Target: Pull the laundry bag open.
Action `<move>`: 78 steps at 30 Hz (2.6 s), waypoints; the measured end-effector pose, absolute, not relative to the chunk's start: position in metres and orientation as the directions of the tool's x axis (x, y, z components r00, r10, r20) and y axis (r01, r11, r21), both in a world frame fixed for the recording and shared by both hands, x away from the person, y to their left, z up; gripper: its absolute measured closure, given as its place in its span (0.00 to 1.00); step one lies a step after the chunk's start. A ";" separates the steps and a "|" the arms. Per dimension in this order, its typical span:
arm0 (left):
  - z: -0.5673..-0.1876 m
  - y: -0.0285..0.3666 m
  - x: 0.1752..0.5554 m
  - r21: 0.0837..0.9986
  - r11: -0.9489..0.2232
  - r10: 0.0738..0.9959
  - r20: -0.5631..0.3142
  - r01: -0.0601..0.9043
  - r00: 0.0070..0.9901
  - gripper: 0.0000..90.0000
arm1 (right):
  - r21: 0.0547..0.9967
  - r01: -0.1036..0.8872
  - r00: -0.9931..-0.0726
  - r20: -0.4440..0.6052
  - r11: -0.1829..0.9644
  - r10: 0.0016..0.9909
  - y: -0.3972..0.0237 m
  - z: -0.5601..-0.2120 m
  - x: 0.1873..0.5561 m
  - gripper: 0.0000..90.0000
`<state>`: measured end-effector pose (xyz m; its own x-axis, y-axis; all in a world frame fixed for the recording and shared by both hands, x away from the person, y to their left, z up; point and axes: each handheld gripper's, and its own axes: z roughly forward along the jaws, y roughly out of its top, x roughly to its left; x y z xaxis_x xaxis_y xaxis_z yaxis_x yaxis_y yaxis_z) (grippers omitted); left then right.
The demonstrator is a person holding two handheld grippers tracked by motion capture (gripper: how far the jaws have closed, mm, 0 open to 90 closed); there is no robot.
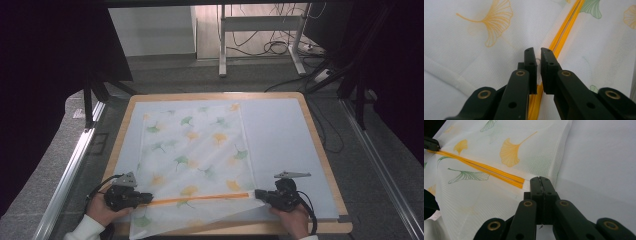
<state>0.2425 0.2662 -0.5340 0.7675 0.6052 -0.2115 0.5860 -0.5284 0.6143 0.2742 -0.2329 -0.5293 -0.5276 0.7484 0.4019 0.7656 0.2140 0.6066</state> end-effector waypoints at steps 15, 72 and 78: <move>-0.534 0.274 0.240 0.611 -0.532 0.621 -0.190 0.586 0.761 0.94 | 0.606 0.766 -0.527 0.403 0.214 0.748 -0.233 -0.529 0.274 0.99; -0.530 0.262 0.237 0.549 -0.536 0.668 -0.188 0.641 0.720 1.00 | 0.712 0.613 -0.714 0.313 0.343 0.626 -0.186 -0.461 0.284 0.99; -0.530 0.261 0.236 0.549 -0.532 0.677 -0.182 0.645 0.713 1.00 | 0.669 0.627 -0.730 0.326 0.399 0.601 -0.164 -0.480 0.292 0.99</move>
<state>0.2359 0.2613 -0.5300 0.7134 0.6767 -0.1820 0.6446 -0.5318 0.5492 0.2924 -0.1635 -0.4798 -0.7302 0.6006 0.3257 0.6267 0.3989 0.6695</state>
